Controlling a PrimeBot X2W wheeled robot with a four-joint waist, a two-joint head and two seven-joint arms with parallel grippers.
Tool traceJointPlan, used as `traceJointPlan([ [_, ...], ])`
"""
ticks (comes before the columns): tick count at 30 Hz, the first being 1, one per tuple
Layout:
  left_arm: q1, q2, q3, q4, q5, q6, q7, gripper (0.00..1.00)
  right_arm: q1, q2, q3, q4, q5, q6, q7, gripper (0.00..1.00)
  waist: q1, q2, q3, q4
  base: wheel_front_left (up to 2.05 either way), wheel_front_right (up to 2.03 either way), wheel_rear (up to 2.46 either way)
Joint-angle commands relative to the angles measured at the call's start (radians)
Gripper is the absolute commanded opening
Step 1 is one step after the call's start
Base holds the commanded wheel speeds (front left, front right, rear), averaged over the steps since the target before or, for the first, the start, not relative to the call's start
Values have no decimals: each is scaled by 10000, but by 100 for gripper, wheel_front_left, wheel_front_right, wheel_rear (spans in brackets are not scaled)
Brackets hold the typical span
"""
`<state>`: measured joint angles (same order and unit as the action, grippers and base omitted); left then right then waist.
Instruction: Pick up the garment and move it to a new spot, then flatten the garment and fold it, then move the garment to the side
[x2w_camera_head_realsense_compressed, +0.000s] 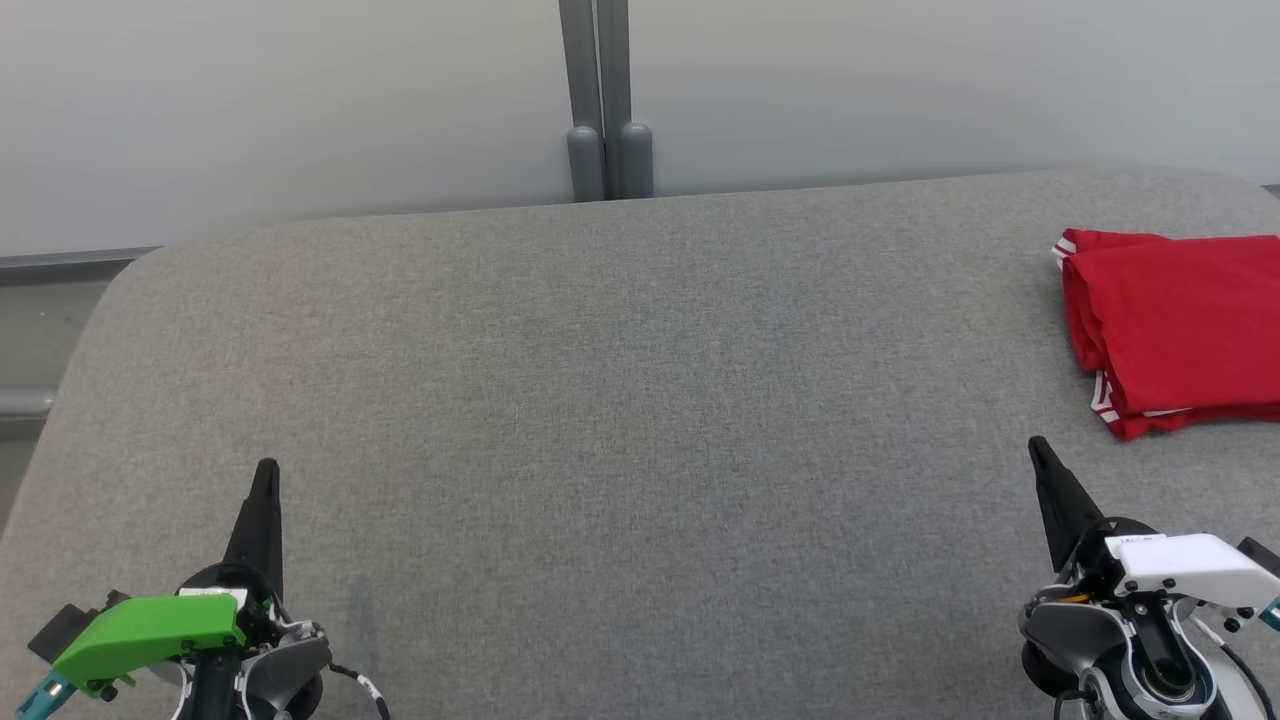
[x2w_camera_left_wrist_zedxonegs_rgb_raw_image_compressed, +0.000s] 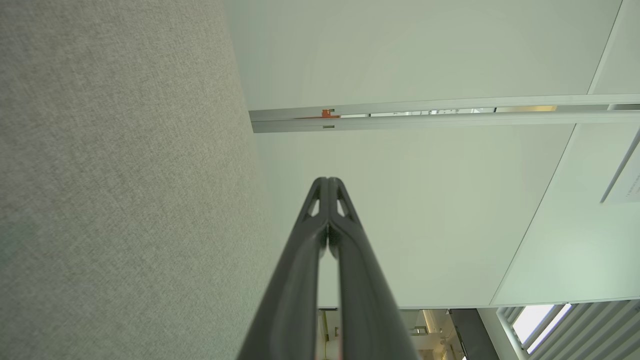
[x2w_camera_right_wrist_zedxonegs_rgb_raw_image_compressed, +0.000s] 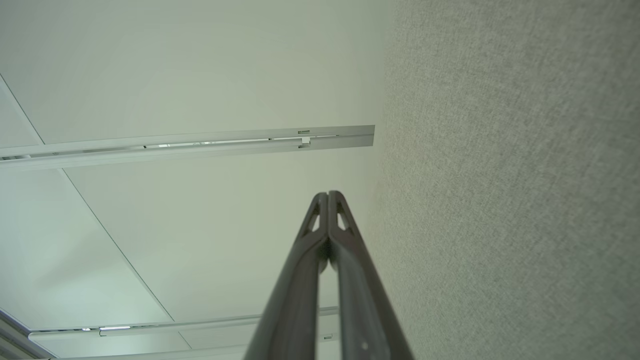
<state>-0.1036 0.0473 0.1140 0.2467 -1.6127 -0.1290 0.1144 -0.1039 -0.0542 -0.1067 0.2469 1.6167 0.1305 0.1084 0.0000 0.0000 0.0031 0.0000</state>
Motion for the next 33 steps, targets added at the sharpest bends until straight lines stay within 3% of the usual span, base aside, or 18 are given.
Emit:
traceJointPlan([
  [1,-104,54,27,-23,-5,-51,30,0,-71,-27,-28,-47,29,4,38,0,0,0,0,0,0,0,0],
  [33,-103,54,25,-26,-4,-51,28,0,-73,0,-57,-45,-13,4,52,0,0,0,0,0,0,0,0],
])
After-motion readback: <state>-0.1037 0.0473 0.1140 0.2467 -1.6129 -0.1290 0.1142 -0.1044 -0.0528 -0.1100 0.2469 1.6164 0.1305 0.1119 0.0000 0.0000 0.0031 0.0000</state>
